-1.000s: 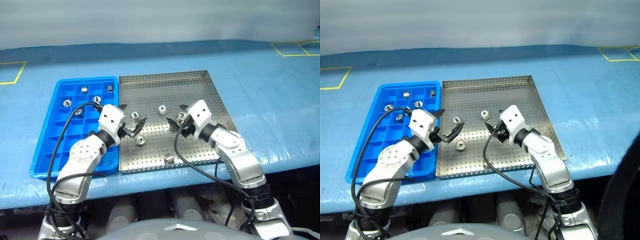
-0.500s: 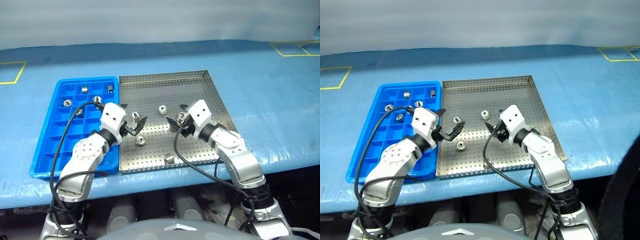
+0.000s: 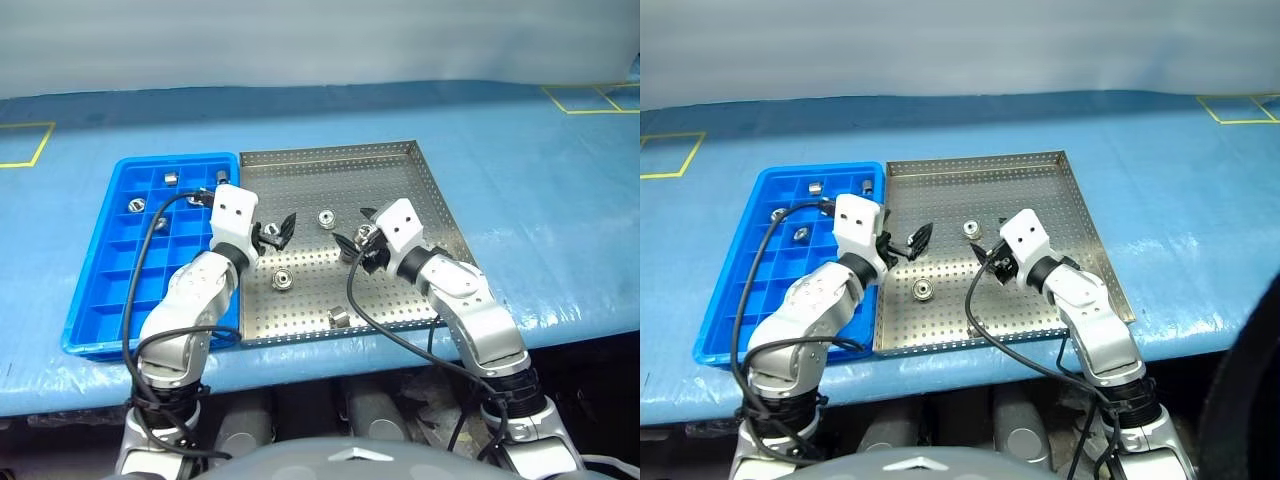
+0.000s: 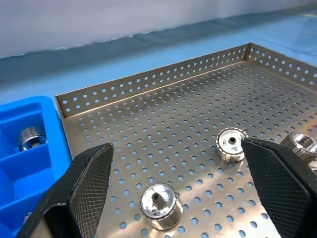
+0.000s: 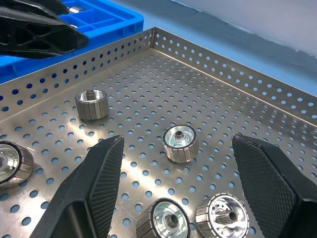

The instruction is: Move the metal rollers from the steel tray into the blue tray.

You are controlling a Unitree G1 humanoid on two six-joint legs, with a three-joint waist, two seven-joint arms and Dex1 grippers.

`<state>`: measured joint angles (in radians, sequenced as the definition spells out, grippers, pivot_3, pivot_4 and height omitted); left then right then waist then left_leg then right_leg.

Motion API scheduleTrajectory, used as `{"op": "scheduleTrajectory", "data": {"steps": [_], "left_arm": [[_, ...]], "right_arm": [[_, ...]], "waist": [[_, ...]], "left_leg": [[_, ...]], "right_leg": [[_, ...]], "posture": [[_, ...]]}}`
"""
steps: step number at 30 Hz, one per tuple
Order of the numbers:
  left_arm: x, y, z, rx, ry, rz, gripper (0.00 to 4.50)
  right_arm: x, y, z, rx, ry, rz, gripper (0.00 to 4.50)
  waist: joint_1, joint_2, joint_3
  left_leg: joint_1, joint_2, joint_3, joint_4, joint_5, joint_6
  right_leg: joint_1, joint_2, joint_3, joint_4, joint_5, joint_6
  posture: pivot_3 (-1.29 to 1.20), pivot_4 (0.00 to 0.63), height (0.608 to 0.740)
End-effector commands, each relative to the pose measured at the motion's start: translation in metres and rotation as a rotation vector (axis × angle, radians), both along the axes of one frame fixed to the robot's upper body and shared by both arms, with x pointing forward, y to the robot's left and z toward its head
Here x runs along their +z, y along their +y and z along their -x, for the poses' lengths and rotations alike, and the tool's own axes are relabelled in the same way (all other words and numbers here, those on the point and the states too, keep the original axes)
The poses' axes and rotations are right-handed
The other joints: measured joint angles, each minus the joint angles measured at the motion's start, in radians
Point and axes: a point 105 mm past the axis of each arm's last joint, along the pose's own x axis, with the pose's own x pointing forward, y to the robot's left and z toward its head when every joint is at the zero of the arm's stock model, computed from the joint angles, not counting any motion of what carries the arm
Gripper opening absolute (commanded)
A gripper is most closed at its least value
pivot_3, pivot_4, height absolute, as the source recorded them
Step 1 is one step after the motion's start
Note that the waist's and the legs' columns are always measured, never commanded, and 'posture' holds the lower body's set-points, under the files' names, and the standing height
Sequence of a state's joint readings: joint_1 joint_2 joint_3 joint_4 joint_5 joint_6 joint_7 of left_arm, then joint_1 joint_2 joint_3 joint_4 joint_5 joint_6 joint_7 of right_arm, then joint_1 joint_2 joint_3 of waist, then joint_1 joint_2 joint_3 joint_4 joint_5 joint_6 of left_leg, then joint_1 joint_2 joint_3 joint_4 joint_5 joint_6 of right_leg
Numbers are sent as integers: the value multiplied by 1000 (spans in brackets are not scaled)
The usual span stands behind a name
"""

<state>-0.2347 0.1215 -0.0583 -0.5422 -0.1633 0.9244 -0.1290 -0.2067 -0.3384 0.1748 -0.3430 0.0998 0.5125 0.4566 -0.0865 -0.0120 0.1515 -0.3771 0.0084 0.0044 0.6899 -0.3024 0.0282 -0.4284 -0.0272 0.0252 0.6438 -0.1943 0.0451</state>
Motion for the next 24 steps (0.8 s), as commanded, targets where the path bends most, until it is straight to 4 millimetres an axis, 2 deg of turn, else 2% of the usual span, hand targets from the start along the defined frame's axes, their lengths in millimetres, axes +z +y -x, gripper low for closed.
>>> {"op": "scheduleTrajectory", "data": {"steps": [1, 5, 7, 14, 20, 24], "left_arm": [[7, 1, -9, 78, -17, -57, 4500], [4, 5, -18, 163, 13, -140, 4500], [-3, 8, -22, 202, 75, -166, 4500], [-14, -12, -28, 169, 216, -148, 4500], [-19, -18, -36, 164, 291, -143, 4500], [-25, -15, -38, 186, 335, -155, 4500]], "right_arm": [[12, 3, 1, 6, -48, -13, 3641], [14, 3, 0, -9, -61, -20, 3641], [15, 1, -1, -21, -66, -22, 3641], [16, 2, -3, -35, -78, -25, 3641], [16, 2, -2, -42, -83, -28, 3641], [17, -3, -2, -65, -89, -27, 3641]], "waist": [[0, 0, 0], [1, 0, 0], [2, 0, 0], [2, 0, 0], [-1, 0, 0], [-5, 0, 0]], "left_leg": [[0, 0, 0, 0, 0, 0], [0, -1, 0, 0, 0, 0], [0, 0, 0, 0, 0, 0], [0, 0, 0, 0, 0, 0], [0, -1, 0, 0, 0, 0], [0, -1, 0, 0, 0, 0]], "right_leg": [[0, 0, 0, 0, 0, 0], [0, 0, 0, 0, 0, 0], [0, 0, 0, 0, 0, 0], [0, 0, 0, 0, 0, 0], [0, 0, 0, 0, 0, 0], [0, 0, 0, 0, 0, 0]], "posture": [[-152, 150, 740], [-160, 150, 740], [-160, 150, 740], [-168, 150, 740], [-182, 150, 740], [-191, 150, 740]]}}
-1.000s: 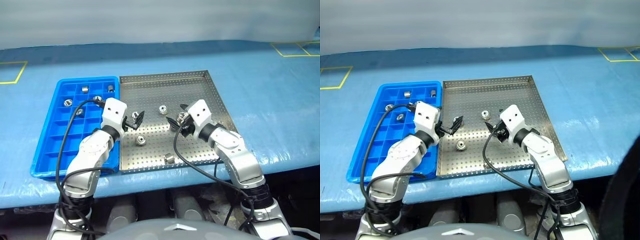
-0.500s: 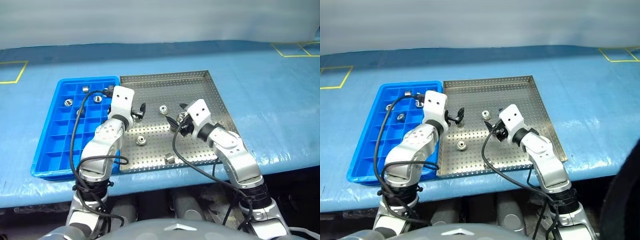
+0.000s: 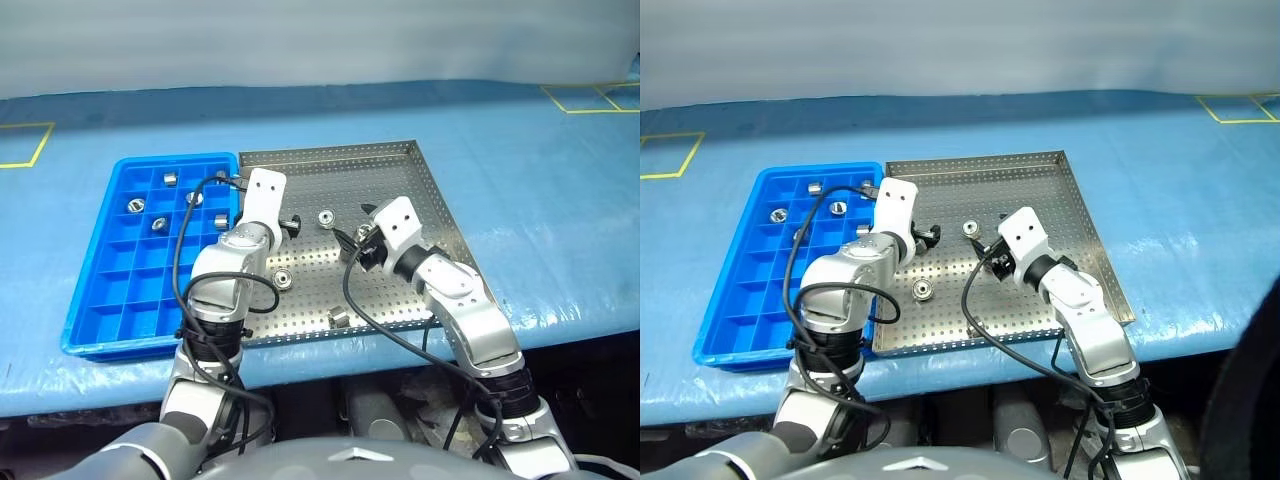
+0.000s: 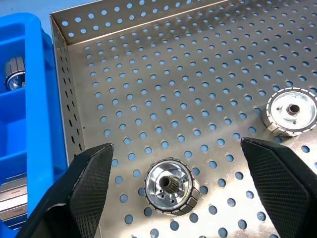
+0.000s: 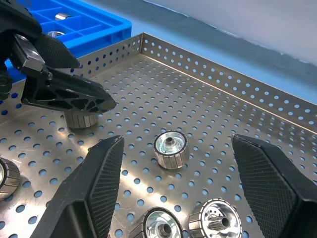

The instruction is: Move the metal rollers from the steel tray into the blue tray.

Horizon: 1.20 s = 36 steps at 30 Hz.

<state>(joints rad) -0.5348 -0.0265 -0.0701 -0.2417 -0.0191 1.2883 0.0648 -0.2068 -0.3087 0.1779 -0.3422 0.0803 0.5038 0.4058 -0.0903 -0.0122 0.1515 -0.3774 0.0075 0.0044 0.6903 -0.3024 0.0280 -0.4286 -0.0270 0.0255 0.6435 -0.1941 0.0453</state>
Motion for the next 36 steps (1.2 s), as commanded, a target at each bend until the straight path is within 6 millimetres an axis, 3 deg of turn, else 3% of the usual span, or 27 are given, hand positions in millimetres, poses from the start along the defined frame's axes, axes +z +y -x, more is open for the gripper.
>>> {"op": "scheduleTrajectory", "data": {"steps": [1, 12, 19, 22, 26, 36], "left_arm": [[2, 3, -2, 20, 7, 0, 4500], [-20, 4, 0, 29, 96, 19, 4500], [-28, 1, -1, 34, 124, 56, 2272], [-29, 0, -2, 34, 124, 67, 2272], [-30, 0, -3, 34, 122, 73, 1679], [-17, 2, -6, 37, 32, 81, 1679]], "right_arm": [[14, -4, 1, -21, -65, -10, 3641], [14, -5, 1, -27, -66, -12, 3641], [15, -5, 0, -32, -71, -12, 3661], [15, -6, 0, -36, -73, -12, 3661], [16, -6, 0, -39, -76, -13, 3661], [16, -5, 0, -35, -76, -12, 3661]], "waist": [[-2, 0, 0], [-4, 0, 0], [-3, 0, 0], [-3, 0, 0], [-3, 0, 0], [-3, 0, 0]], "left_leg": [[0, 0, 0, 0, 0, 0], [0, 0, 0, 0, 0, 0], [0, 0, 0, 0, 0, 0], [0, 0, 0, 0, 0, 0], [0, 0, 0, 1, 0, 0], [0, 0, 0, 1, 0, 0]], "right_leg": [[0, 0, 0, 0, 0, 0], [0, 0, 0, 0, 0, 0], [0, -1, 0, 0, 0, 0], [0, -1, 0, 0, 0, 0], [0, -1, 0, 0, 0, 0], [0, -1, 0, 0, 0, 0]], "posture": [[-191, 150, 740], [-190, 150, 740], [-195, 150, 740], [-195, 150, 740], [-197, 150, 740], [-190, 150, 740]]}}
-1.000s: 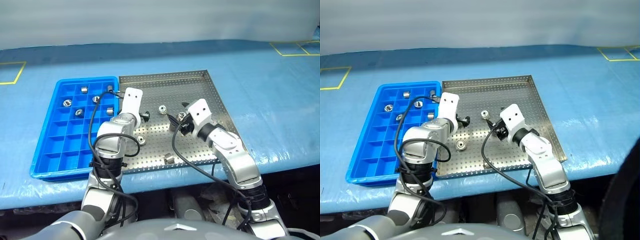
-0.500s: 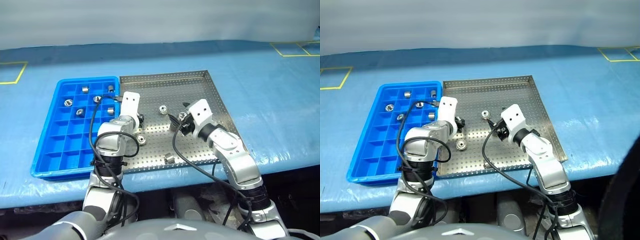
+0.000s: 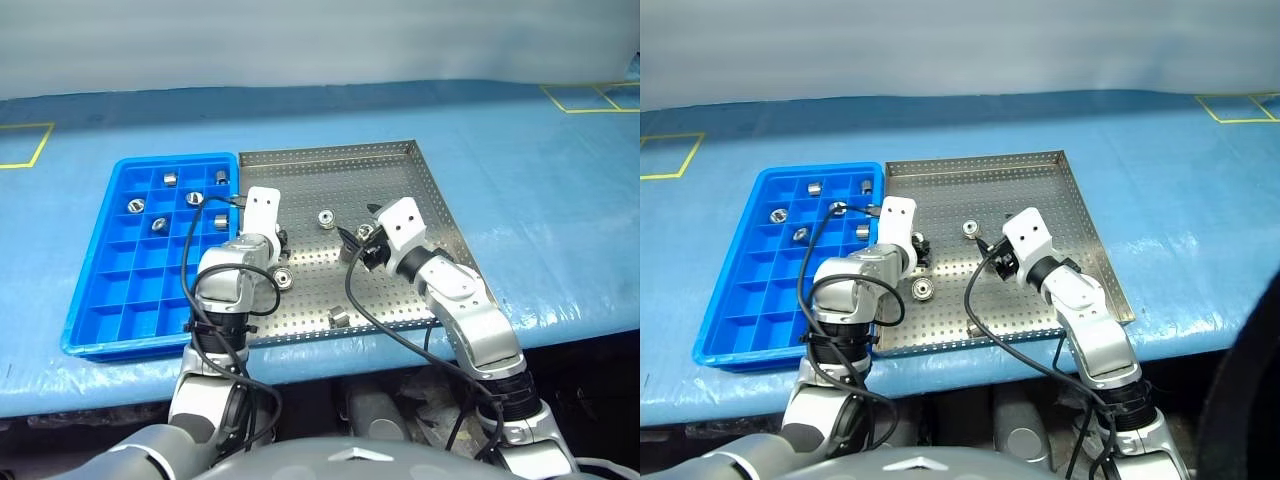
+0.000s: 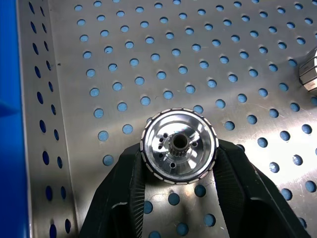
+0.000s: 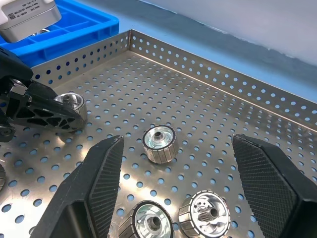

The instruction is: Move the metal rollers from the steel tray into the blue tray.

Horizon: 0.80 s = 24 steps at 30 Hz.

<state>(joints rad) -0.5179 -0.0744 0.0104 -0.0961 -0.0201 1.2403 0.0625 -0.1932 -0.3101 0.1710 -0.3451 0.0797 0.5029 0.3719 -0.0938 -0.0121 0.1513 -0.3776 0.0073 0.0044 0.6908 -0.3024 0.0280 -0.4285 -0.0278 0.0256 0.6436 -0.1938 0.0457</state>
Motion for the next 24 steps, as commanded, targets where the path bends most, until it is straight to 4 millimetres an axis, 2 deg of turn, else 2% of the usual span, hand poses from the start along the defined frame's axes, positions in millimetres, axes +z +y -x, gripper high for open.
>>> {"op": "scheduleTrajectory", "data": {"steps": [1, 5, 8, 11, 16, 18, 21, 24], "left_arm": [[23, -3, -5, -12, -123, 36, 1679], [63, 7, -8, -27, -345, 47, 1679], [87, 18, -2, -37, -467, 93, 1679], [104, 51, 10, 16, -557, 58, 1679], [98, 126, 35, 289, -539, -100, 1679], [95, 149, 45, 393, -529, -147, 1679], [88, 172, 52, 523, -508, -198, 1679], [83, 174, 52, 546, -491, -203, 1679]], "right_arm": [[18, 1, 0, 8, -75, -10, 3661], [18, 2, 1, 13, -76, -11, 3661], [17, 4, 1, 21, -74, -13, 3661], [18, 9, 3, 48, -71, -17, 3661], [17, 14, 4, 80, -64, -19, 3661], [17, 18, 4, 97, -60, -20, 3661], [16, 25, 3, 125, -55, -25, 3661], [16, 28, 3, 134, -57, -25, 3661]], "waist": [[0, 0, 0], [-1, 0, 0], [-1, 0, 0], [-3, 0, 0], [1, 0, 0], [9, 0, 0], [29, -2, 1], [47, -3, 1]], "left_leg": [[0, 0, 0, 0, 0, 0], [0, 1, 0, 0, 0, 0], [-1, 1, 0, 0, 0, 0], [0, 1, 0, 0, 0, 0], [0, 1, 0, 0, 0, 0], [0, 1, 0, 0, 0, 0], [0, 1, -1, 0, 0, 0], [0, 1, -2, 0, 0, 0]], "right_leg": [[0, 0, 0, 0, 0, 0], [-1, 0, 0, 0, 0, 0], [-1, 0, 0, 0, 0, 0], [-1, 0, 1, 0, 0, 0], [-1, 0, 0, 0, 0, 0], [-1, 0, 0, 0, 0, 0], [0, 0, -1, 0, 0, 0], [0, -1, -2, 0, 0, -1]], "posture": [[-190, 150, 740], [-190, 150, 740], [-182, 150, 740], [-168, 150, 740], [-117, 150, 740], [-99, 150, 740], [-80, 150, 740], [-75, 150, 740]]}}
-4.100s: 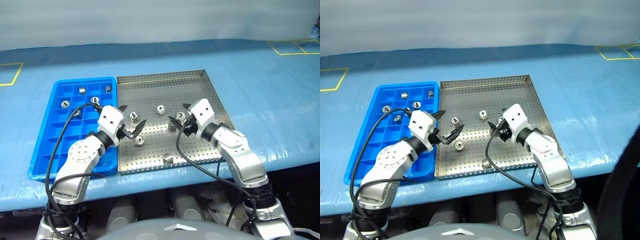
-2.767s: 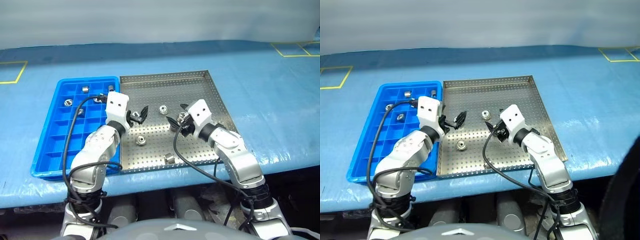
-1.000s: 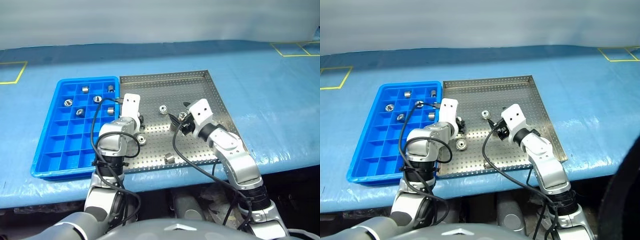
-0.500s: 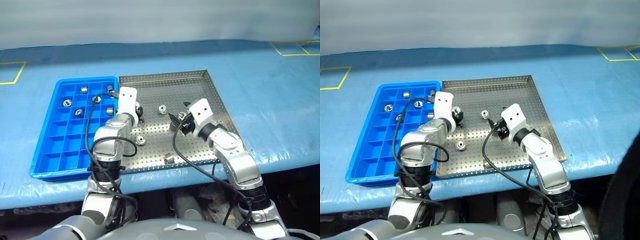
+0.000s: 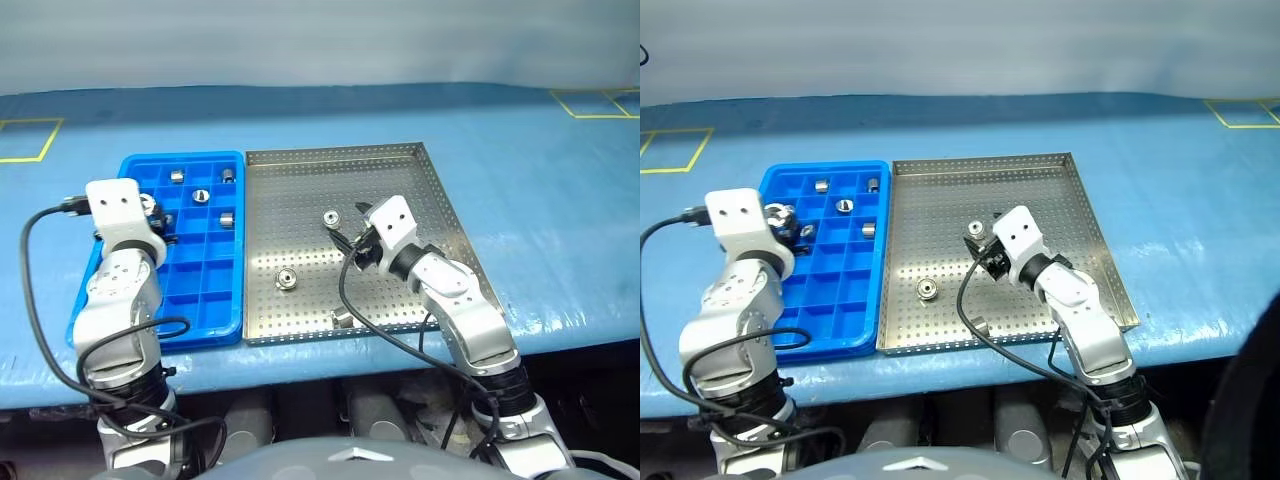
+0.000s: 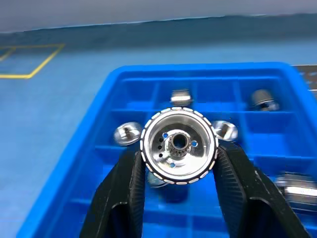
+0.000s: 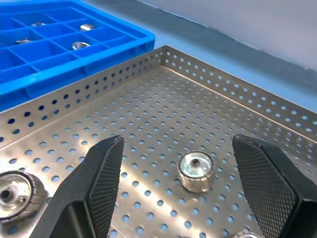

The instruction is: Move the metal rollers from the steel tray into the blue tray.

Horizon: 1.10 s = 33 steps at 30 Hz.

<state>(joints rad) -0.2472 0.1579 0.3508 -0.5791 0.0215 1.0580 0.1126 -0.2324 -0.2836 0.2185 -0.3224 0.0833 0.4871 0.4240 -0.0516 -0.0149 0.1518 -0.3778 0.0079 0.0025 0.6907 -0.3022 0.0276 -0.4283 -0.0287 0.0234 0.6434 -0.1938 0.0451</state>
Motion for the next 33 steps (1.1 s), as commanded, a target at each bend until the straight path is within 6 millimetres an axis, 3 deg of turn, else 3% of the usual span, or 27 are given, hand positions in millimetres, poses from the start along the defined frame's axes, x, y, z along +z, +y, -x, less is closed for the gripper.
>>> {"op": "scheduleTrajectory", "data": {"steps": [1, 9, 19, 27, 30, 33], "left_arm": [[4, -1, -1, 16, -28, -13, 1679], [-33, 10, 2, 77, 92, -15, 1679], [-34, 19, 5, 120, 86, -10, 1679], [-42, 21, 5, 143, 120, 21, 4257], [-17, 4, -7, 43, -38, 92, 4257], [12, -36, -20, -210, -168, 148, 4257]], "right_arm": [[13, 4, 1, 24, -56, -12, 3661], [15, -1, 1, 2, -62, -11, 3661], [16, -5, 0, -11, -67, -7, 3661], [18, -4, -1, -13, -74, -10, 3661], [19, -6, 0, -14, -79, -10, 3661], [23, -9, 3, 2, -78, -21, 3661]], "waist": [[9, 0, 0], [10, 0, 0], [10, -1, 0], [7, -1, 0], [3, -1, 0], [3, -1, 0]], "left_leg": [[0, 0, 0, 0, 0, 0], [0, 0, 0, 0, 0, 0], [0, 0, 0, 0, 0, 0], [0, 0, 0, 0, 0, 0], [0, 0, 0, 0, 0, 0], [0, 0, 0, 0, 0, 0]], "right_leg": [[0, 0, 0, 0, 0, 0], [0, -1, -1, 0, 0, -1], [0, -1, -1, 0, 0, -1], [0, -1, -1, 0, 0, -1], [0, -1, -1, 0, 0, -1], [0, -1, -1, 0, 0, -1]], "posture": [[-75, 150, 740], [-101, 150, 740], [-99, 150, 740], [-108, 150, 740], [-116, 150, 740], [-129, 150, 740]]}}
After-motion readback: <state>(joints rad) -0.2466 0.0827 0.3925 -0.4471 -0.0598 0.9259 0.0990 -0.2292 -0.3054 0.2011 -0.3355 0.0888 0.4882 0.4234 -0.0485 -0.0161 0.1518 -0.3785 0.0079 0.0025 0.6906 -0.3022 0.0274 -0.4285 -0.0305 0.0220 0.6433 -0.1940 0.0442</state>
